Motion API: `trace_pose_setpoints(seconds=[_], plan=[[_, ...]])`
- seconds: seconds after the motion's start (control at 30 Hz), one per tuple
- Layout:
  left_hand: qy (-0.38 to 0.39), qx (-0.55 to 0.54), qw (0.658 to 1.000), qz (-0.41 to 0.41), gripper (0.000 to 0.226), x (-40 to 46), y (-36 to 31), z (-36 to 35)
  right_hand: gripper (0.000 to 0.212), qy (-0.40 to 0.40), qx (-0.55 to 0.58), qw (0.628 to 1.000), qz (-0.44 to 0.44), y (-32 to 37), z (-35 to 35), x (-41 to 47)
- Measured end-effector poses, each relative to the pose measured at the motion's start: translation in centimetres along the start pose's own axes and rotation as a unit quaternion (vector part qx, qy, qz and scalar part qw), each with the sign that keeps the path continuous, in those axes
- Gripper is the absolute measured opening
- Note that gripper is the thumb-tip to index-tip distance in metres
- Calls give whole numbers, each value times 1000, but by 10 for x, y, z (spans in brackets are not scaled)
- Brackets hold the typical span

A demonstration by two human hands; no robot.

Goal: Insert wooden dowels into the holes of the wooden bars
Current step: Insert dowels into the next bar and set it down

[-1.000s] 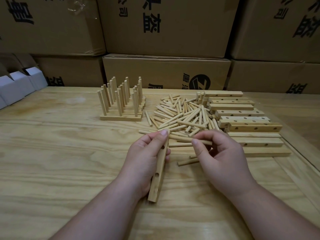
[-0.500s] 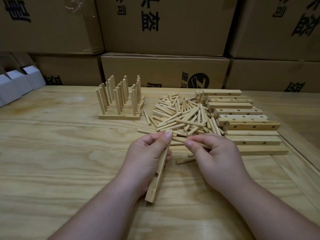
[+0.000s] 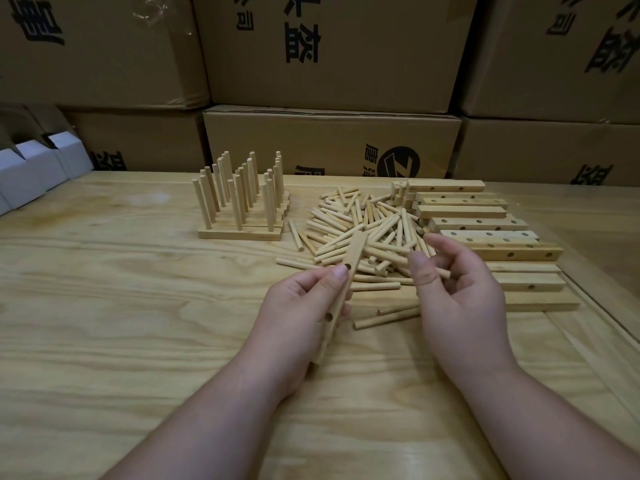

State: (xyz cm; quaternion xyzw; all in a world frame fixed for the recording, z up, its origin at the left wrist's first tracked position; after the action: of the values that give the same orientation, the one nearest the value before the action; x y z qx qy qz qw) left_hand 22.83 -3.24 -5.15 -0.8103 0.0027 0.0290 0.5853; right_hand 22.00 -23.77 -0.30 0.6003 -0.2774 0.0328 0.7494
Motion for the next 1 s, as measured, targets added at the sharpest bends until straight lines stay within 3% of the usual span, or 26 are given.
trace_pose_setpoints(seconds=[0.1,0.23,0.33,0.47,0.53,0.7,0.87,1.0], plan=[[-46,-59,997,18,23,3,1,11,5,33,-66,997,16,0,-2,4],[-85,-124,988,26,31,6,2,19,7,185,-280,938,85,1,-33,-2],[-88,-134,987,33,29,8,3,20,20,275,-354,882,145,5,-55,-17],[-78,-133,987,32,29,8,4,18,18,301,-404,846,177,6,-65,-26],[-75,-134,988,30,29,8,4,18,15,272,-400,853,197,14,-62,-23],[-68,-142,987,28,28,9,4,16,12,116,-271,928,226,42,-33,-13],[-62,-143,987,33,31,10,6,16,10,28,-105,980,167,39,-7,-10],[-57,-140,988,28,30,10,6,15,10,20,-19,995,96,24,-4,-8]])
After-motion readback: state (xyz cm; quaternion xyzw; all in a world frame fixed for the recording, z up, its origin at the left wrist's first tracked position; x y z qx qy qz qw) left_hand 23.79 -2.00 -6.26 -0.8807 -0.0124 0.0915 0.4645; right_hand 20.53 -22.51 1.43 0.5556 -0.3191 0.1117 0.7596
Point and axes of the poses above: each hand's wrist, its own x-axis towards the middle knuckle, its own z-axis out of the back of the hand, y = z × x, the point moved 10 cm from there along x, towards the middle knuckle, and after that the axes turned 3 degrees about -x, right-handed, at the moved point
